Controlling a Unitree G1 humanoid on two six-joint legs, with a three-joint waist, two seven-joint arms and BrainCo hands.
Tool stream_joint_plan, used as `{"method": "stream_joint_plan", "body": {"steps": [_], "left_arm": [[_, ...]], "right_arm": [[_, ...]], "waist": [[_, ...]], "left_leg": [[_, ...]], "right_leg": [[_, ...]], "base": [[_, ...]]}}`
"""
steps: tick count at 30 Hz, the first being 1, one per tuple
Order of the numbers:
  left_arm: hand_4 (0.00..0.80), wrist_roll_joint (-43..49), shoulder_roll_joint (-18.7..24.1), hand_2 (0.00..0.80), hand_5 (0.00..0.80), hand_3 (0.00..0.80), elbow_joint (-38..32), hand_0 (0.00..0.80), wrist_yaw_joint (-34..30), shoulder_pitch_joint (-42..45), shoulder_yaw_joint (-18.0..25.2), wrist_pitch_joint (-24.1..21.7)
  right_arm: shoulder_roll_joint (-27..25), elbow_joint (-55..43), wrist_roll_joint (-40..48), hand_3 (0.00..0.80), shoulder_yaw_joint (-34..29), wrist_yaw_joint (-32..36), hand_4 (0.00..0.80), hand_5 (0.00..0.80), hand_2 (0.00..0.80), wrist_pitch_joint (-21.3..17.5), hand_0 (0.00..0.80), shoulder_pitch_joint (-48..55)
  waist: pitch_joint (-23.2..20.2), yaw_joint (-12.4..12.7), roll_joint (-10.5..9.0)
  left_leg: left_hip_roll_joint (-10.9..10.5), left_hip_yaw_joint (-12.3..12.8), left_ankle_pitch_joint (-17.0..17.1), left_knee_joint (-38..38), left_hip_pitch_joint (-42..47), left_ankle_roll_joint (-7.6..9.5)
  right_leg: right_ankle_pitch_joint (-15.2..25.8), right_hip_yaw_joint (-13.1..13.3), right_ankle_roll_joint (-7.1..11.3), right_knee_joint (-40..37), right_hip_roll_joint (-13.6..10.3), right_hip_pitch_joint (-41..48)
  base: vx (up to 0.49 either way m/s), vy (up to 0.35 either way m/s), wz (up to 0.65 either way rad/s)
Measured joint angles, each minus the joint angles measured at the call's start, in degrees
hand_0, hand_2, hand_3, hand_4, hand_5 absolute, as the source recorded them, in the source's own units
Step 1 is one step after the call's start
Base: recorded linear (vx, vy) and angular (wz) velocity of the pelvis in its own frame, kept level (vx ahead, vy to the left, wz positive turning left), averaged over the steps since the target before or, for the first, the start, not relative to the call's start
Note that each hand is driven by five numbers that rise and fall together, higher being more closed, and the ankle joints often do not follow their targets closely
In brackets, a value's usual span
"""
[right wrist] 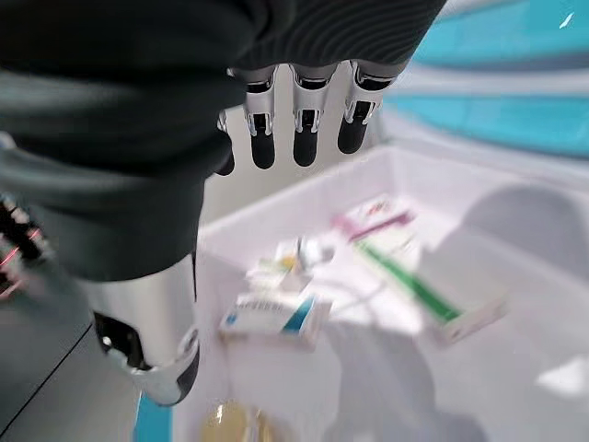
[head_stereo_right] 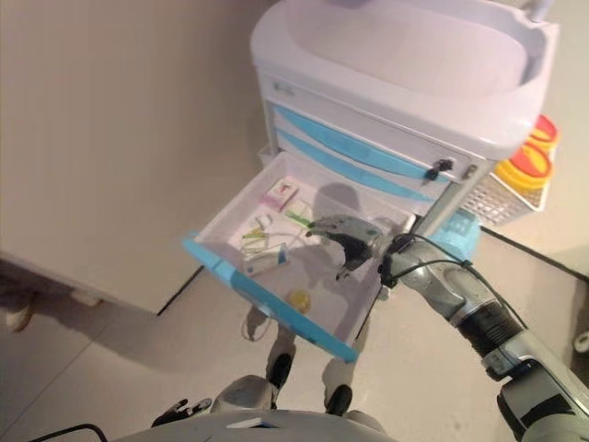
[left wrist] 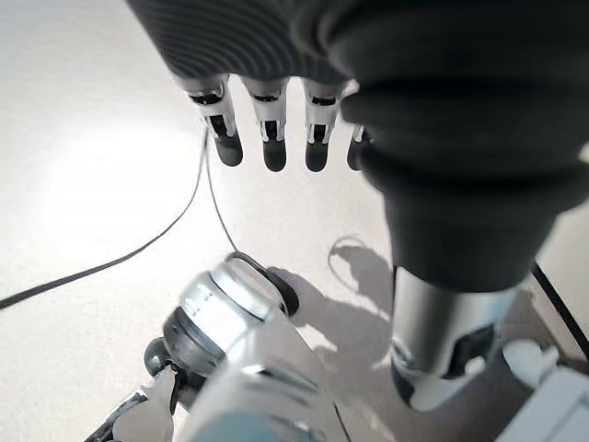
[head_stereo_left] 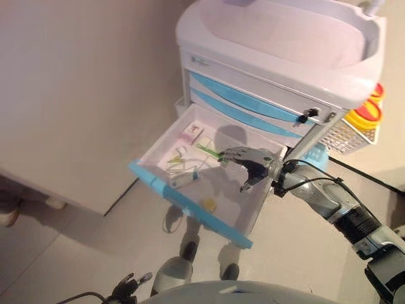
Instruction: Open the drawer and pick up the medicine
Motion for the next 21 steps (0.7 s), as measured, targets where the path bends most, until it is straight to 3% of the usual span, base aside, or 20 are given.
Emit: {"method": "stream_joint_plan", "body": {"steps": [4,8,12,21], "left_arm": [[0.000,1.47,0.40,0.000,0.000,0.000,-0.33,0.000,0.00,0.03,0.01,0.28],[0.000,2.00,0.51,0.000,0.000,0.000,-0.33,0.000,0.00,0.12,0.02,0.32],[0.000,2.63,0.56,0.000,0.000,0.000,-0.42,0.000,-0.01,0.13,0.01,0.23],[0.000,4.13,0.64,0.000,0.000,0.000,-2.32,0.000,0.06,-0.17,-1.00,-1.04]], "right_arm": [[2.29,6.98,-1.83,0.000,3.00,-1.78,0.000,0.000,0.000,0.07,0.000,-0.11],[3.96,10.80,-2.89,0.000,4.80,-2.90,0.000,0.000,0.000,0.34,0.000,-0.11],[7.69,17.28,-5.21,0.000,6.41,-4.99,0.000,0.000,0.000,1.07,0.000,-0.26],[13.15,27.41,-13.01,0.000,8.98,-9.50,0.000,0.000,0.000,1.34,0.000,-0.31]], "waist": [[0.04,2.08,0.05],[0.08,3.18,0.00],[0.31,4.58,-0.39],[0.57,4.92,-0.84]], "left_leg": [[0.06,-1.53,0.17,-0.13,-0.53,-0.76],[0.12,-1.45,0.66,-0.14,-2.02,-1.47],[0.14,-1.50,0.71,-0.15,-2.08,-1.49],[0.12,-1.70,0.74,-0.17,-2.15,-1.45]], "right_leg": [[-0.45,-2.32,-0.13,-0.01,0.14,0.26],[-0.52,-4.07,-0.20,0.05,0.20,-0.33],[-0.55,-4.23,-0.17,0.03,0.13,-0.36],[-0.58,-4.38,-0.12,0.02,0.15,-0.35]], "base": [[-0.032,-0.047,0.30],[-0.009,-0.048,0.22],[0.004,-0.037,0.04],[0.004,-0.020,0.00]]}}
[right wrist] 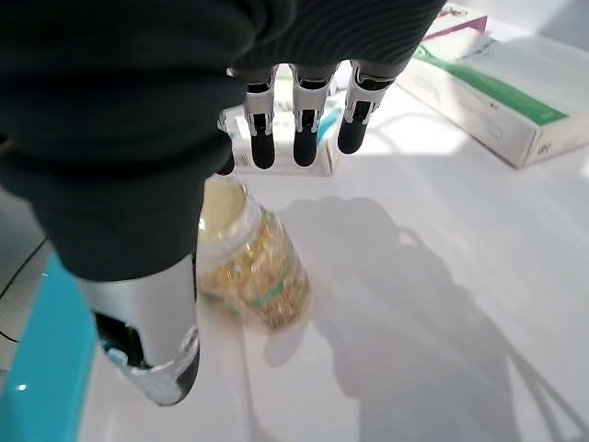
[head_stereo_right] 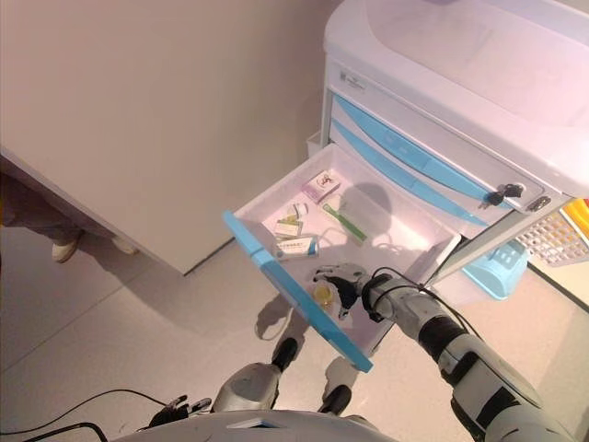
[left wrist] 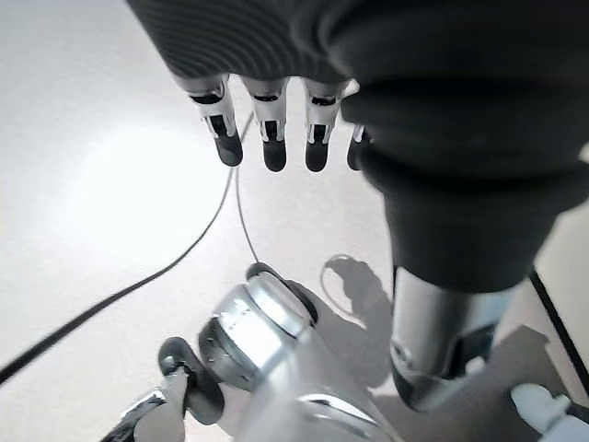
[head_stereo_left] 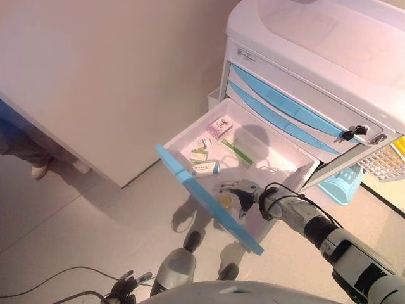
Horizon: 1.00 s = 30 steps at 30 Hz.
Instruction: Open the drawer and pick up the medicine
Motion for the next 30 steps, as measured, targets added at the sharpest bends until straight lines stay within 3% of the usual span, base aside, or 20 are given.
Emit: {"method": "stream_joint_plan", "body": {"steps": [17,30], "left_arm": [[0.000,1.34,-0.01,0.000,0.000,0.000,-1.55,0.000,0.40,-0.45,-0.56,0.06],[0.000,2.08,-0.01,0.000,0.000,0.000,-1.57,0.000,0.33,-0.45,-0.94,0.04]], "right_arm": [[5.42,5.23,-4.29,0.000,-0.14,-8.74,0.000,0.000,0.000,4.79,0.000,0.93],[6.05,5.35,-5.35,0.000,-0.12,-10.08,0.000,0.000,0.000,6.09,0.000,1.00]], "waist": [[-0.03,0.30,0.03],[-0.32,0.38,0.54]], "left_leg": [[-0.10,-0.81,0.11,-0.02,-0.41,0.15],[-0.12,-1.04,0.11,0.01,-0.75,0.14]], "right_leg": [[-0.13,-0.88,0.15,-0.01,-0.07,-0.02],[-0.21,-1.16,0.10,-0.01,-0.06,-0.24]], "base": [[0.011,0.000,0.02],[0.000,0.000,0.00]]}}
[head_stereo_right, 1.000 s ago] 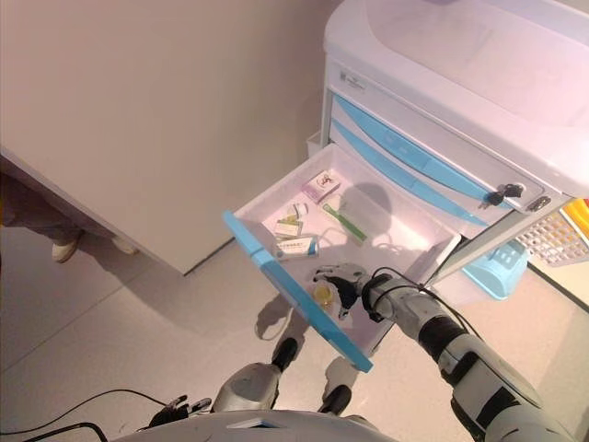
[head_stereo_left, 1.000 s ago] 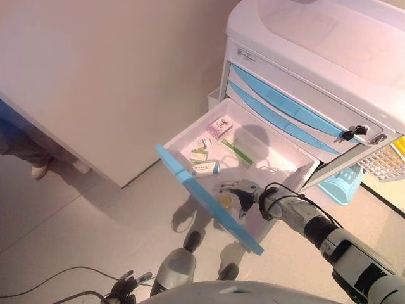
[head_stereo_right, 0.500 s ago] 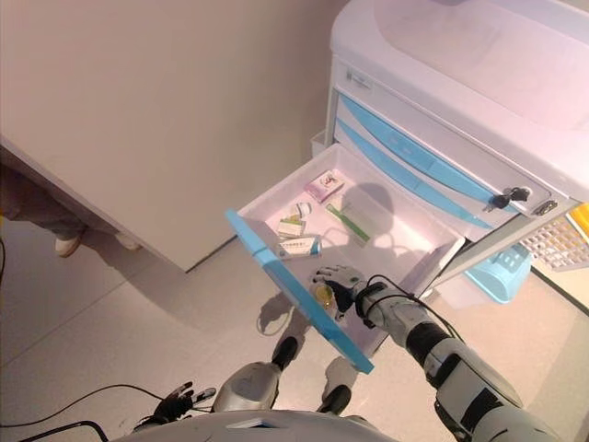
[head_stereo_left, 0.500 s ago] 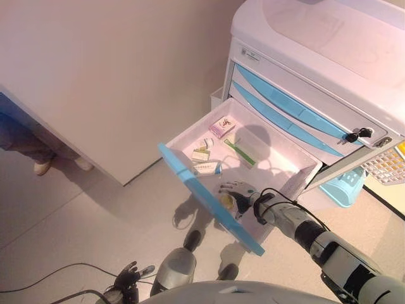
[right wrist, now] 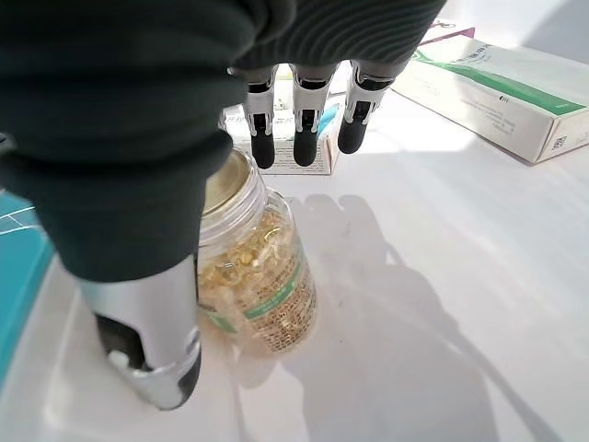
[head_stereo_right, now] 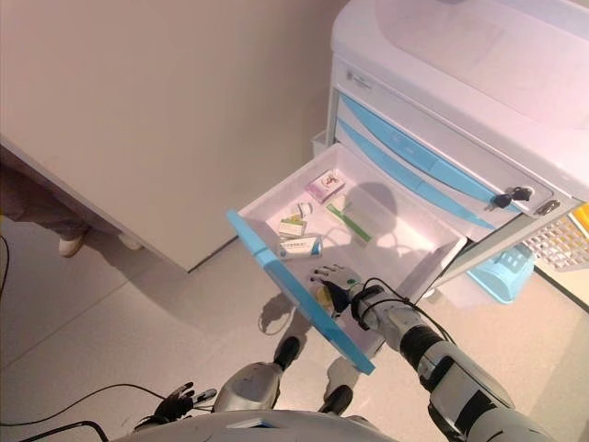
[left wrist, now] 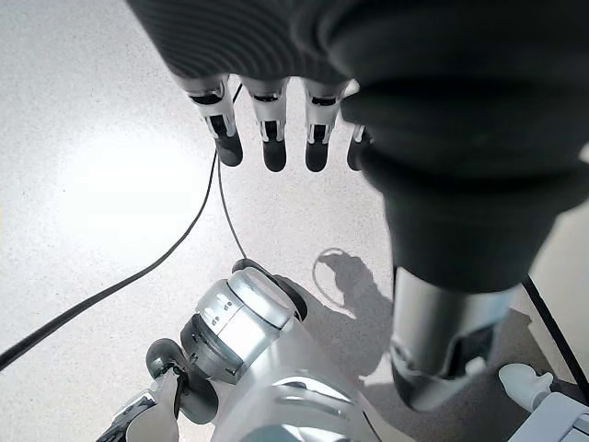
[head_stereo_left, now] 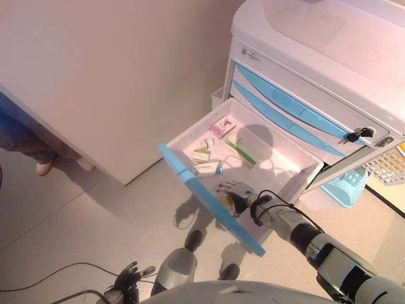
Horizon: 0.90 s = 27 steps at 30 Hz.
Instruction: Open the drawer and pick up the medicine
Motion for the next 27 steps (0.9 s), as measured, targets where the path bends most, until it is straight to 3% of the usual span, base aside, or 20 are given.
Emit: {"method": "stream_joint_plan", "body": {"steps": [24,25,26,27], "left_arm": [[0.000,0.13,-0.45,0.000,0.000,0.000,0.79,0.000,-0.21,0.00,-1.37,-0.07],[0.000,0.12,-0.49,0.000,0.000,0.000,0.70,0.000,-0.21,-0.02,-1.49,-0.08],[0.000,0.12,-0.58,0.000,0.000,0.000,1.16,0.000,-0.23,-0.04,-1.31,-0.08],[0.000,0.12,-0.55,0.000,0.000,0.000,1.08,0.000,-0.30,-0.04,-1.65,-0.06]], "right_arm": [[2.31,5.12,-4.54,0.000,0.17,-4.34,0.000,0.000,0.000,2.30,0.000,0.68],[2.27,5.15,-4.54,0.226,0.16,-4.36,0.226,0.226,0.226,2.34,0.226,0.70],[2.31,5.29,-4.54,0.521,0.16,-4.47,0.521,0.521,0.521,2.34,0.521,0.73],[2.41,5.37,-4.54,0.740,0.16,-4.52,0.740,0.740,0.740,2.33,0.740,0.72]], "waist": [[-0.93,0.75,0.63],[-0.97,0.77,0.64],[-0.98,0.86,0.65],[-1.06,0.81,0.65]], "left_leg": [[-0.07,-0.76,0.52,-0.41,-0.72,-0.40],[-0.08,-0.89,0.60,-0.39,-0.80,-0.47],[-0.03,-0.98,0.57,-0.67,-0.62,-0.52],[-0.05,-0.94,0.65,-0.55,-0.76,-0.62]], "right_leg": [[-0.44,-0.67,0.07,0.42,-0.17,-0.73],[-0.49,-0.81,0.02,0.48,-0.19,-0.76],[-0.48,-1.04,0.04,0.30,-0.12,-0.58],[-0.57,-1.06,0.02,0.51,-0.16,-0.70]], "base": [[0.011,-0.009,0.01],[0.011,0.002,0.11],[0.008,0.001,0.08],[0.007,-0.001,0.06]]}}
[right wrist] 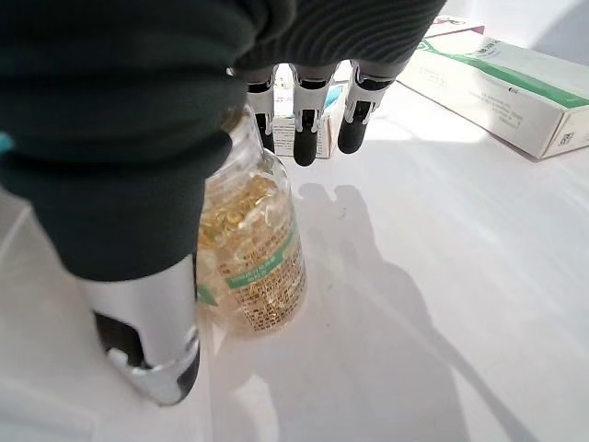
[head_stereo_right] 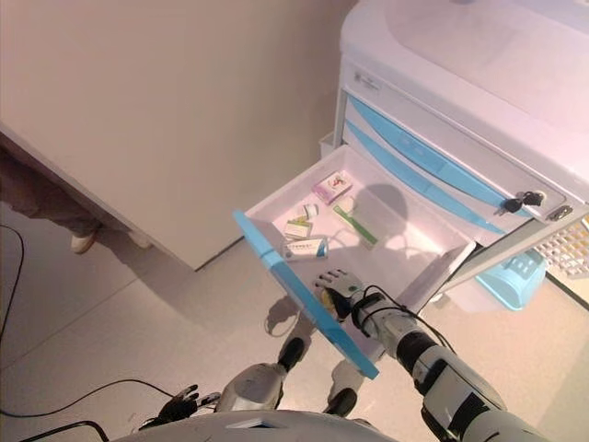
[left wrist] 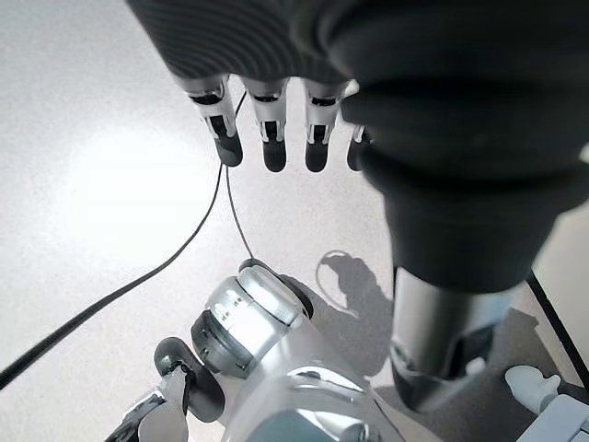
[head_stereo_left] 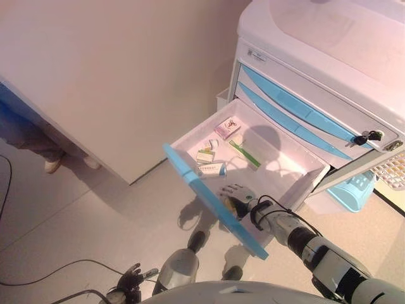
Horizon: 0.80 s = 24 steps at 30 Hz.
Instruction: Open the drawer and pick up the medicine
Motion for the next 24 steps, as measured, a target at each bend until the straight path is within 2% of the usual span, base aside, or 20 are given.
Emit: {"method": "stream_joint_plan", "body": {"steps": [1,24], "left_arm": [[0.000,0.01,-0.02,0.000,0.000,0.000,-0.02,0.000,-0.01,-0.01,-0.21,0.01],[0.000,0.08,0.46,0.000,0.000,0.000,0.14,0.000,0.03,-0.47,-0.22,0.04]], "right_arm": [[0.02,0.00,0.00,0.800,0.02,-0.01,0.800,0.800,0.800,-0.01,0.800,0.01],[-0.47,-0.67,-2.25,0.800,0.01,0.12,0.800,0.800,0.800,-0.04,0.800,0.45]], "waist": [[-0.04,0.03,0.00],[-0.72,-0.14,-0.64]], "left_leg": [[-0.02,-0.05,0.13,0.09,-0.17,0.06],[0.18,0.23,0.16,-0.03,-0.18,-0.05]], "right_leg": [[-0.02,-0.01,-0.02,0.04,0.03,-0.12],[-0.71,0.03,-0.09,1.66,-0.21,-1.05]], "base": [[0.008,-0.003,0.06],[-0.006,0.009,0.00]]}}
